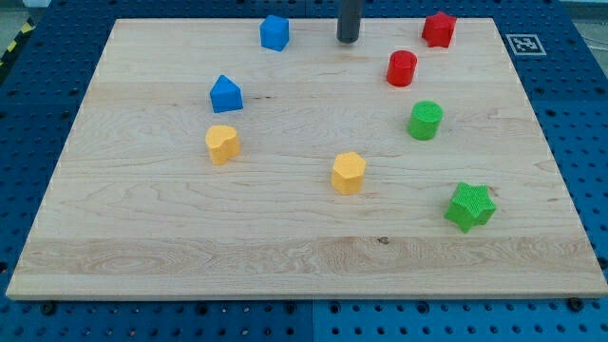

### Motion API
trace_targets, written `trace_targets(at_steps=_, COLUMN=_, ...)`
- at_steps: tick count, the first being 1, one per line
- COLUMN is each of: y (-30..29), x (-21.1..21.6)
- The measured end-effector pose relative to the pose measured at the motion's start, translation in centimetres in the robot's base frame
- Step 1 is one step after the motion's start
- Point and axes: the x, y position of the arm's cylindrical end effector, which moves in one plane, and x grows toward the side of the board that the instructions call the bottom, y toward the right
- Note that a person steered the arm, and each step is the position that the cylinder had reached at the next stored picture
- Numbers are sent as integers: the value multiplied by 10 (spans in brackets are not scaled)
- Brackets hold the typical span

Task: Push the blue cube towards the top left of the board

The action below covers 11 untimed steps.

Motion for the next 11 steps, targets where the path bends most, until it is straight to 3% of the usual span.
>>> trace_targets(at_steps=9, y=-190, x=-7)
trace_targets(at_steps=11, y=-205, x=-33)
